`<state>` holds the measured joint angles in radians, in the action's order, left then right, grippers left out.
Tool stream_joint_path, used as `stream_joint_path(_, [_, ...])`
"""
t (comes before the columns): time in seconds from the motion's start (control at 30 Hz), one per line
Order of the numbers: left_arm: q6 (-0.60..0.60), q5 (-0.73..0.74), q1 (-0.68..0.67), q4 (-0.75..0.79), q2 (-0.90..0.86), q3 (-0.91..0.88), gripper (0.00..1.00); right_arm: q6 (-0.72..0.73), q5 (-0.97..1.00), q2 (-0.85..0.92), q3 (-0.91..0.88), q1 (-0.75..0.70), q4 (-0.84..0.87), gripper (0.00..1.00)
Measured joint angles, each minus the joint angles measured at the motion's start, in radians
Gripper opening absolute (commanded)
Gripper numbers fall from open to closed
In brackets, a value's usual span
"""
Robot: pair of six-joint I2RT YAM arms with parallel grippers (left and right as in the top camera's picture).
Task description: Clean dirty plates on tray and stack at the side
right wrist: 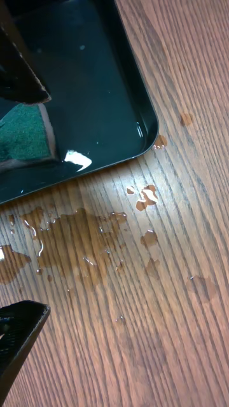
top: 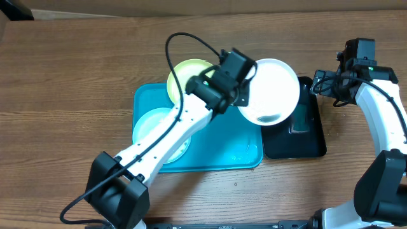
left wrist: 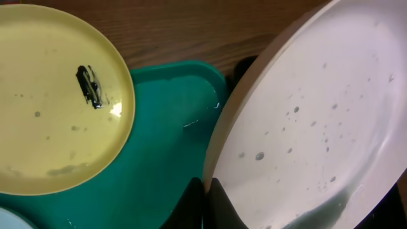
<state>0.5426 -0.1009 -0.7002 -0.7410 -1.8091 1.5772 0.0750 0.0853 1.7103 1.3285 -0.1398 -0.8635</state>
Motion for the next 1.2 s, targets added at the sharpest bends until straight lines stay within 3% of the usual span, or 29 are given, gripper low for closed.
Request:
stream_joint_path(0.6, [-0.113,-0.328,-0.194,0.08,-0.002,0.0,0.04,0.0,0.0,0.0,0.0,0.0,0.0,1.0])
stream_joint_path(1.2, [-0.436,-0.512,-0.368,0.163,-0.007,0.0,0.04,0.001,0.0,0.0,0.0,0.0,0.0,1.0])
